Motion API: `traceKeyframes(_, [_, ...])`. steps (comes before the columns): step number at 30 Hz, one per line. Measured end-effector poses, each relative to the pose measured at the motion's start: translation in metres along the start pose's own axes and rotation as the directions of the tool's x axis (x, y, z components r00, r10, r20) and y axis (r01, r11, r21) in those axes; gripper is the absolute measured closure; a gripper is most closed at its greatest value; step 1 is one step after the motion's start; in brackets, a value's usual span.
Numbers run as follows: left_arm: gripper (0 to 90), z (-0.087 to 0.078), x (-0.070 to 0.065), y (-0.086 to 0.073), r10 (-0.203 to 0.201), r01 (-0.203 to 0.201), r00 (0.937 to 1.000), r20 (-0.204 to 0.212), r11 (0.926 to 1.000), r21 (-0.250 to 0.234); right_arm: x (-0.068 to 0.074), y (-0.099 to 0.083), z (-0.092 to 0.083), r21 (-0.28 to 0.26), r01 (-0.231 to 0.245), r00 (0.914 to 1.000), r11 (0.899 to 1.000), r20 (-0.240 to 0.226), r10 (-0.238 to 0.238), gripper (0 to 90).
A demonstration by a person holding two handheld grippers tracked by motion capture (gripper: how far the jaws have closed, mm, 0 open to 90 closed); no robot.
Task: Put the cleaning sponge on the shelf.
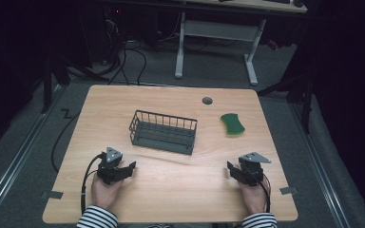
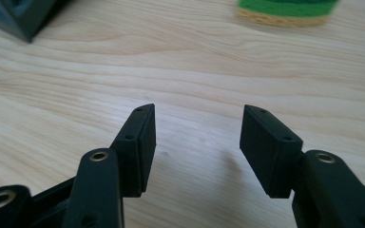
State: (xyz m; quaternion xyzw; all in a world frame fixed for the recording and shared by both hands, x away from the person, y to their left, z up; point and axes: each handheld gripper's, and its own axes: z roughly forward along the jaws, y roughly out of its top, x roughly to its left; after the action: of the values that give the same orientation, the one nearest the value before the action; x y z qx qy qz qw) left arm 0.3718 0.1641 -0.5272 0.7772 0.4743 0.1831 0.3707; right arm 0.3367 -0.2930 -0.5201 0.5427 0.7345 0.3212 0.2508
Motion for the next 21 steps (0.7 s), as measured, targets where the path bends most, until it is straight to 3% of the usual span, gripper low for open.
traceKeyframes(5, [43.2, -0.002, 0.005, 0.013, 0.008, -0.008, 0.9999, -0.009, 0.9999, 0.008, 0.014, 0.013, 0.003, -0.024, 0.004, 0.9951, 1.000, -0.098, -0.007, 53.4])
traceKeyframes(10, [45.9, 0.000, 0.010, 0.028, 0.012, -0.012, 0.9998, -0.019, 0.9999, 0.003, 0.030, 0.032, 0.009, -0.030, -0.005, 0.9771, 1.000, -0.213, -0.001, 56.2])
traceKeyframes(16, [48.2, 0.005, 0.014, 0.043, 0.031, -0.030, 0.9983, -0.049, 0.9992, 0.027, 0.050, 0.051, 0.016, -0.039, 0.041, 0.9675, 0.998, -0.248, -0.050, 55.9])
traceKeyframes(21, [48.6, 0.011, 0.020, 0.050, 0.033, -0.030, 0.9978, -0.058, 0.9988, 0.039, 0.059, 0.059, 0.022, -0.026, 0.057, 0.9635, 0.998, -0.261, -0.062, 59.9])
